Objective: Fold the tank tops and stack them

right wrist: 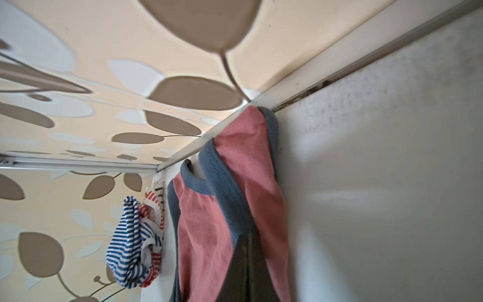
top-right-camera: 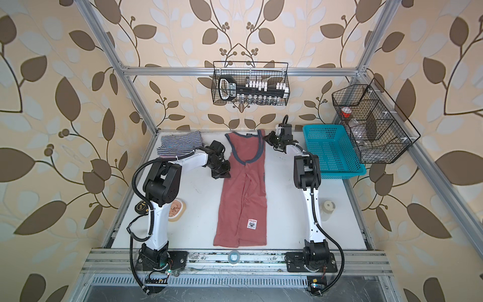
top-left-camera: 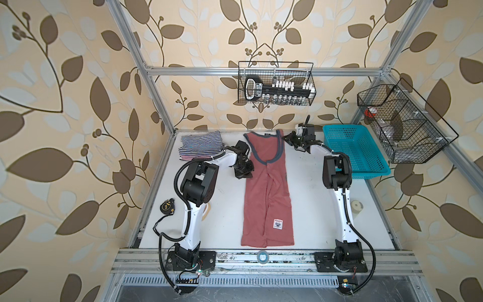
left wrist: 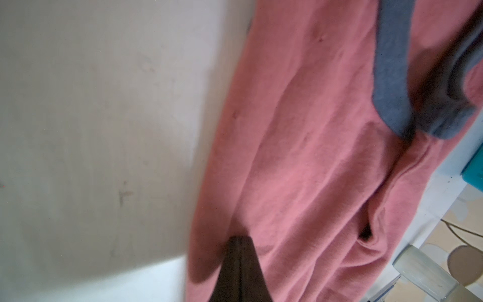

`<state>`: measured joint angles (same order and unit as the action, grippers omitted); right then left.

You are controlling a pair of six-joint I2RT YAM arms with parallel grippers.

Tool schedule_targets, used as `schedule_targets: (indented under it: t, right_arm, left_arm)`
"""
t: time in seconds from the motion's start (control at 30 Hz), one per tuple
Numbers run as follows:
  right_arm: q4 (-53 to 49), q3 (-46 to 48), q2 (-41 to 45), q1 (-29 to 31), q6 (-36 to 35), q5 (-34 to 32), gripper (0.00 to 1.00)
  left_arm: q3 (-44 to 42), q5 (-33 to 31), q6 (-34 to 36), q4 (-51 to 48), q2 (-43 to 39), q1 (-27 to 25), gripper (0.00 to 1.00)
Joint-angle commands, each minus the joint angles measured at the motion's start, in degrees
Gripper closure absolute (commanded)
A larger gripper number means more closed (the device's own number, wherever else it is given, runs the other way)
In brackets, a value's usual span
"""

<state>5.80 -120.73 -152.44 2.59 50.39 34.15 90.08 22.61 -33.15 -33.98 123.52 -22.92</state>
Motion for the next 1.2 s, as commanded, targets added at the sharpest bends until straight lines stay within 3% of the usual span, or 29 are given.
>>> schedule_targets:
  t: [0.0,0.23,0.3,0.33,0.4,0.5,0.63,0.73,0.87,0.97,1.17]
  right_arm:
    - [13.78,1.61,-0.21,-1.25,12.79,3.88,1.0]
    - [13.24,2.03,-0.21,-2.74,14.62,2.15,1.0]
    - [15.13,3.81,1.11,-2.85,14.71,2.92,0.85]
    - [15.83,5.18,2.31,-2.85,14.21,3.48,0.71]
    - [16.87,8.76,5.5,-2.77,12.34,4.23,0.59]
    - [19.94,18.75,12.63,-2.72,9.73,4.74,0.54]
    - [22.62,35.21,24.54,-2.28,6.36,4.96,0.54]
    - [19.06,45.98,34.24,-0.57,1.15,4.22,0.56]
    - [5.19,57.72,47.63,4.21,-9.89,0.32,0.56]
    - [-5.8,62.53,56.18,8.81,-17.06,-4.45,0.56]
    - [-21.22,70.5,70.97,18.22,-22.74,-14.09,0.55]
  left_arm:
    - [0.27,0.26,1.15,-2.41,2.43,-0.46,0.96]
    - [1.47,-0.81,1.44,-3.57,2.71,-0.52,0.95]
    - [2.71,-1.31,1.44,-3.99,2.19,-0.46,0.92]
    - [3.52,-1.49,1.5,-4.08,1.67,-0.46,0.88]
    - [5.79,-2.51,1.83,-4.79,0.37,-0.46,0.76]
    - [11.18,-4.1,3.05,-7.2,-1.49,-0.44,0.66]
    - [14.5,-5.39,4.3,-9.32,-6.32,-0.49,0.62]
    - [10.41,-6.82,4.48,-10.4,-12.73,-0.46,0.6]
    - [-0.14,-10.54,4.3,-13.72,-22.72,-1.37,0.59]
    - [-9.12,-12.86,2.93,-15.93,-29.21,-2.85,0.59]
    - [-27.54,-14.16,-1.14,-13.7,-40.49,-9.69,0.57]
